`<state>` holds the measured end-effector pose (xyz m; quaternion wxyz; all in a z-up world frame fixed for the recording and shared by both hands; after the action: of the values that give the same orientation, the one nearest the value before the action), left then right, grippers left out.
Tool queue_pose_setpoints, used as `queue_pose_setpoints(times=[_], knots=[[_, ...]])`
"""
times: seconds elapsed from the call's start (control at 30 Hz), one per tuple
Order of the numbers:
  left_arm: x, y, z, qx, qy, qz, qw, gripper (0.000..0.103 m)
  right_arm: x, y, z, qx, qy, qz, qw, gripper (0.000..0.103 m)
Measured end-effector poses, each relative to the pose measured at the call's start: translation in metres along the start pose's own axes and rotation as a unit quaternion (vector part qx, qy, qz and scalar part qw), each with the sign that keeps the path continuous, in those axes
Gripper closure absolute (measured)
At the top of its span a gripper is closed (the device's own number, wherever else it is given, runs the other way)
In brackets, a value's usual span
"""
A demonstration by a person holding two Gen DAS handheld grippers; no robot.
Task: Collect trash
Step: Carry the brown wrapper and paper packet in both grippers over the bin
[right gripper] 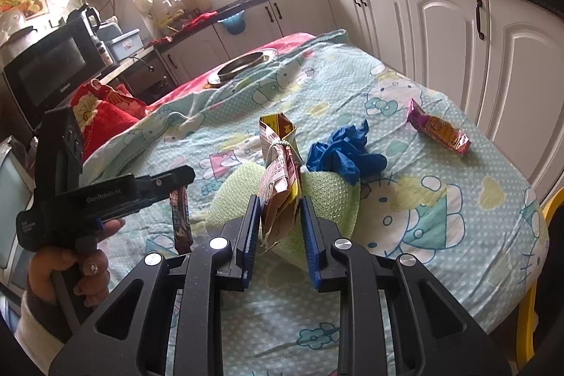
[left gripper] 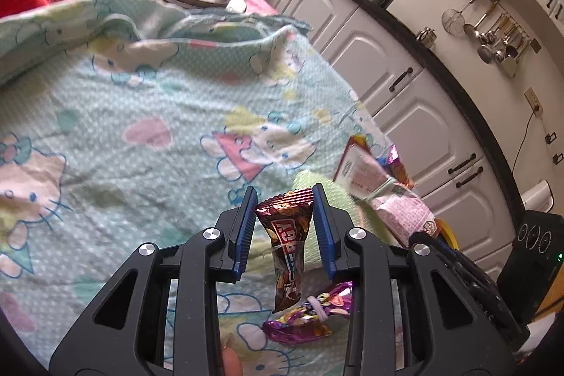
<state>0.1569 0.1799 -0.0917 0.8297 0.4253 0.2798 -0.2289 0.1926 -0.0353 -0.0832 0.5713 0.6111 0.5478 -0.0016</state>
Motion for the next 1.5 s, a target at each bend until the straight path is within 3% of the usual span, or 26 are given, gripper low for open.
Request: queue_pose_setpoints(times=[0.5, 0.97, 1.1, 1.5], knots=[[-0.028, 0.012, 0.044, 0.040, -0.018, 0.045, 0.9980, 0.078, -0.039, 0.010, 0.004, -0.002, 0.008, 0.044, 0.999, 0.081], [-0.026, -0.002, 0.087, 0.079, -0.032, 0.047, 0.9953, 0.078, -0.078, 0.010, 0.017, -0.007, 0.006, 0.066, 0.998, 0.082], [-0.025, -0.006, 0.098, 0.093, -0.033, 0.047, 0.9940, 0.078, -0.089, 0.010, 0.019, -0.018, 0.001, 0.070, 0.997, 0.089], [-0.015, -0.021, 0.138, 0.128, -0.055, 0.035, 0.9897, 0.078, -0.113, 0.004, 0.047, -0.015, -0.030, 0.078, 0.996, 0.089]])
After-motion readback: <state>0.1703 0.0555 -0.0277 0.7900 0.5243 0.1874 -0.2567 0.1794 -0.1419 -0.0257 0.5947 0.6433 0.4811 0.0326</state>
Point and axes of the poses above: each gripper's, at about its wrist camera, not at the fingertips, and x roughly the way its jaws point, z to its right, y to its top, the point moved 5 cm from there along x, roughly the way its jaws point
